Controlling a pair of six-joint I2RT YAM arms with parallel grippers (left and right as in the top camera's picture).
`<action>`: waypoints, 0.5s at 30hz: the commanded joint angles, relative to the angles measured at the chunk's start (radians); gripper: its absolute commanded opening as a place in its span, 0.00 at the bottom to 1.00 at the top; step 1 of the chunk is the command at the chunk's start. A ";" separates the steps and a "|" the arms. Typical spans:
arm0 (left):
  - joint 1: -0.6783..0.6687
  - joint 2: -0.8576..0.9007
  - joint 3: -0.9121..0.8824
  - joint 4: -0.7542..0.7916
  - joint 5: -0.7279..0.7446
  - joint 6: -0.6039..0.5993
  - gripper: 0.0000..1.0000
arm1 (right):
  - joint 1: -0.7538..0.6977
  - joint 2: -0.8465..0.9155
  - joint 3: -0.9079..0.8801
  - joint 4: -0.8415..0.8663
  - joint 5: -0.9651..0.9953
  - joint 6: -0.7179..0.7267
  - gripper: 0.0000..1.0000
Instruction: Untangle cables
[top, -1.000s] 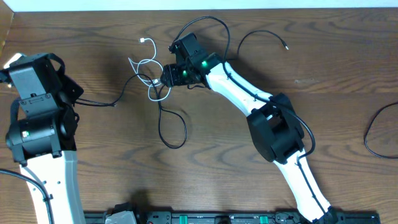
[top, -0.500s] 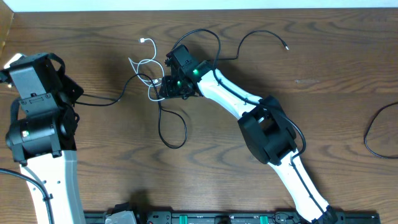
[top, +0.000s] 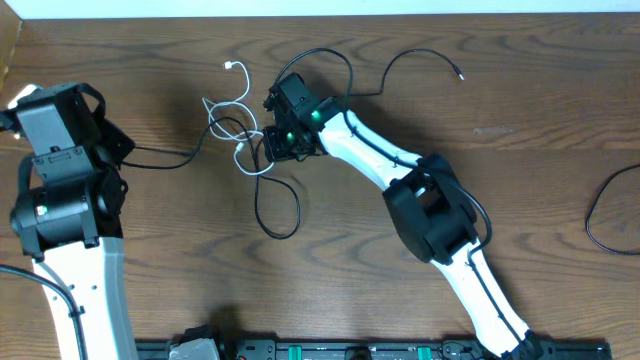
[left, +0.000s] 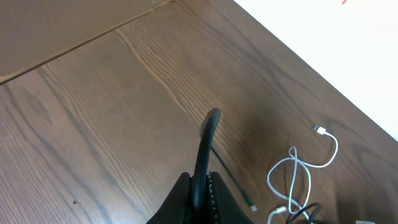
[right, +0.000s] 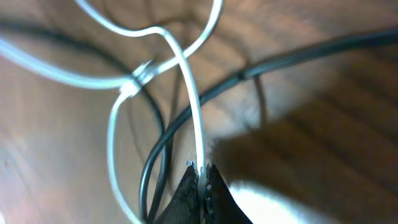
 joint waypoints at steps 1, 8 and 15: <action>0.005 0.018 0.011 0.004 -0.010 -0.006 0.08 | -0.014 -0.160 0.011 -0.092 -0.122 -0.218 0.01; 0.005 0.044 0.011 0.004 -0.010 -0.006 0.08 | -0.062 -0.429 0.011 -0.254 -0.002 -0.342 0.01; 0.005 0.048 0.011 0.005 -0.010 -0.006 0.08 | -0.147 -0.581 0.011 -0.303 0.083 -0.369 0.01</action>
